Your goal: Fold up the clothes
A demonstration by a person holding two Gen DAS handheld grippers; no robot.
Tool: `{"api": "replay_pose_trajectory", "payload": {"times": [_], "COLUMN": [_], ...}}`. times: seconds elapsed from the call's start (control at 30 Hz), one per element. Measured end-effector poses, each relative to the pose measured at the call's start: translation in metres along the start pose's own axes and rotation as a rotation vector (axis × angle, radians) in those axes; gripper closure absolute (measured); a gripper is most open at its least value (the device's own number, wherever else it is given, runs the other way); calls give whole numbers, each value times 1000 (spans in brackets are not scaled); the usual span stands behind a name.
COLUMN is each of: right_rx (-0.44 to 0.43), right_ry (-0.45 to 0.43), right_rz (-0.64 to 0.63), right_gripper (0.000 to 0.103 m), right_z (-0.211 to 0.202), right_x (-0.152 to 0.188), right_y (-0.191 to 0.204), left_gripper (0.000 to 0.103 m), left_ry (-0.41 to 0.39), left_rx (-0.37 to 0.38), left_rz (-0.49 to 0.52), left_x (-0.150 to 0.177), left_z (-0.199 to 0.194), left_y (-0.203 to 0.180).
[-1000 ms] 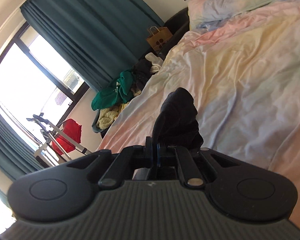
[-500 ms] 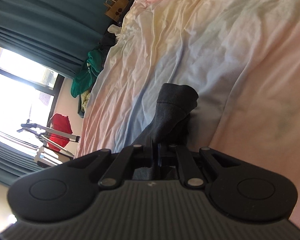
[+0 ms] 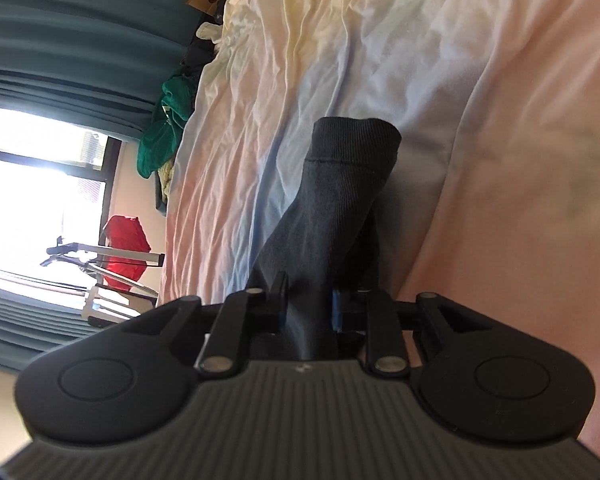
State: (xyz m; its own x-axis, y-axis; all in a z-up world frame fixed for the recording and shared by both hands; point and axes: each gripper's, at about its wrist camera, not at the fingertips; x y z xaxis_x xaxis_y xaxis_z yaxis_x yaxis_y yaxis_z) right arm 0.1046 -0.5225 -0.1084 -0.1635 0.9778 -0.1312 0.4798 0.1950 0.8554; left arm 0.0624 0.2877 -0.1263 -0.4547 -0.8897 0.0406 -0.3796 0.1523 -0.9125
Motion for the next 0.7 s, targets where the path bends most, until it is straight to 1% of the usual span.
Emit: {"api": "replay_pose_trajectory", "payload": {"times": [0.07, 0.1, 0.17, 0.23, 0.27, 0.3, 0.33, 0.37, 0.4, 0.43, 0.47, 0.53, 0.6, 0.7], "right_rx": [14, 20, 25, 17, 5, 1, 3, 4, 3, 2, 0, -23, -61, -100], "right_ry": [25, 33, 33, 10, -7, -32, -58, -83, -108, -133, -157, -213, -279, -330], "right_rz": [4, 2, 0, 11, 10, -3, -24, -47, -62, -71, -80, -85, -82, -80], "right_gripper": [59, 59, 59, 60, 66, 81, 89, 91, 95, 96, 97, 97, 97, 98], "right_z": [7, 10, 14, 16, 17, 16, 16, 16, 15, 13, 11, 5, -5, -14], "right_x": [3, 4, 7, 7, 8, 7, 7, 6, 5, 4, 3, 0, -8, -24], "right_y": [0, 0, 2, 4, 5, 7, 10, 13, 15, 17, 19, 22, 23, 21], "left_gripper": [10, 10, 9, 8, 9, 16, 30, 41, 65, 81, 84, 91, 93, 95], "left_ry": [4, -2, -15, -26, -40, -59, -70, -78, -82, -90, -104, -165, -241, -362], "left_rx": [-6, -4, 18, 18, 16, 13, -1, -24, -33, -31, -1, 53, 119, 241], "left_rz": [-31, -34, 3, 58, 80, 103, 116, 119, 116, 111, 101, 101, 94, 57], "left_x": [-8, -9, -11, -13, -14, -14, -14, -14, -14, -16, -16, -14, -12, -11], "left_z": [11, 14, 19, 24, 25, 25, 24, 23, 21, 18, 13, -2, -21, -57], "left_y": [10, 12, 10, 4, 1, -1, -1, 0, 2, 5, 8, 6, 4, 5]}}
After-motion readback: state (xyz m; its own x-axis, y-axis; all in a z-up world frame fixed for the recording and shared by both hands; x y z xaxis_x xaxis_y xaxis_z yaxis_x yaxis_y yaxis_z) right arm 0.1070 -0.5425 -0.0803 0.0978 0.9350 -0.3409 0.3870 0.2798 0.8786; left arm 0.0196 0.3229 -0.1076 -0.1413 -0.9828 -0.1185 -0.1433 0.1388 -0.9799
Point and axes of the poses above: each gripper's, at about its wrist camera, not at the fingertips, and z roughly the way its jaws point, y to its left, x to its underside, and after that the axes turned 4 degrees about -x, right-handed
